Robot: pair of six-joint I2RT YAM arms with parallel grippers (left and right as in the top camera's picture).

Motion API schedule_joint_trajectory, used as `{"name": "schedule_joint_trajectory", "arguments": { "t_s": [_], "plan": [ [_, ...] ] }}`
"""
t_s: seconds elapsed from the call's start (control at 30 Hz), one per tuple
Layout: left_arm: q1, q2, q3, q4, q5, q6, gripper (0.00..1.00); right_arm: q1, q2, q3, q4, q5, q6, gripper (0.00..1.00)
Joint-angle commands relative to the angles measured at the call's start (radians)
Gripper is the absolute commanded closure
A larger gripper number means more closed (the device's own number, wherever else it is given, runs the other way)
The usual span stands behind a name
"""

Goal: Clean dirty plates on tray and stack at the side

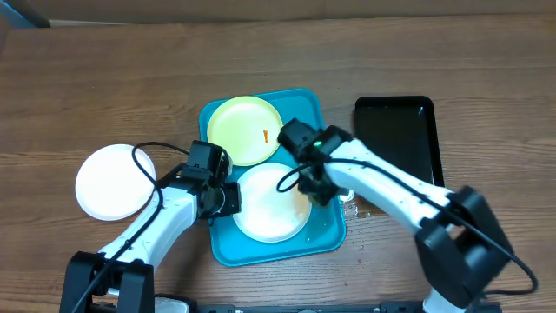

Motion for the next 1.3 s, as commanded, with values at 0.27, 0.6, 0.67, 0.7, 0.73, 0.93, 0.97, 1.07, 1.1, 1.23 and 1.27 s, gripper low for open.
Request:
{"name": "schedule_joint_trajectory", "arguments": {
  "t_s": [0.27, 0.6, 0.67, 0.7, 0.73, 0.93, 0.97, 1.07, 1.1, 1.23, 1.27],
  "plan": [
    [0.011, 0.008, -0.007, -0.008, -0.062, 0.017, 0.96, -0.282, -0.179, -0.001, -0.003, 0.034, -0.168, 0.95],
    [0.01, 0.008, 0.055, -0.024, 0.003, 0.061, 0.96, -0.592, -0.119, -0.144, 0.174, -0.138, -0.286, 0.91],
    [0.01, 0.008, 0.059, -0.027, 0.007, 0.061, 0.96, -0.605, -0.116, -0.175, 0.216, -0.156, -0.287, 0.89],
    [0.01, 0.008, 0.059, -0.027, 0.012, 0.061, 0.96, -0.605, -0.116, -0.183, 0.231, -0.164, -0.292, 0.86],
    [0.01, 0.008, 0.059, -0.027, 0.014, 0.061, 0.96, -0.605, -0.116, -0.184, 0.238, -0.179, -0.309, 0.8],
    [0.01, 0.008, 0.084, -0.05, 0.071, 0.095, 0.96, -0.623, -0.186, -0.117, 0.165, -0.219, -0.346, 0.4],
    [0.01, 0.008, 0.097, -0.063, 0.079, 0.101, 0.96, -0.63, -0.205, -0.102, 0.145, -0.219, -0.346, 0.38],
    [0.01, 0.008, 0.172, -0.143, 0.085, 0.119, 0.96, -0.673, -0.288, -0.042, 0.062, -0.224, -0.346, 0.3],
    [0.009, 0.008, 0.202, -0.173, 0.085, 0.126, 0.96, -0.695, -0.317, -0.024, 0.033, -0.227, -0.346, 0.26],
    [-0.004, 0.008, 0.353, -0.301, 0.092, 0.14, 0.96, -0.815, -0.436, 0.008, -0.051, -0.257, -0.346, 0.14],
    [-0.012, 0.008, 0.396, -0.33, 0.092, 0.14, 0.96, -0.855, -0.461, 0.008, -0.066, -0.271, -0.346, 0.12]
  ]
}}
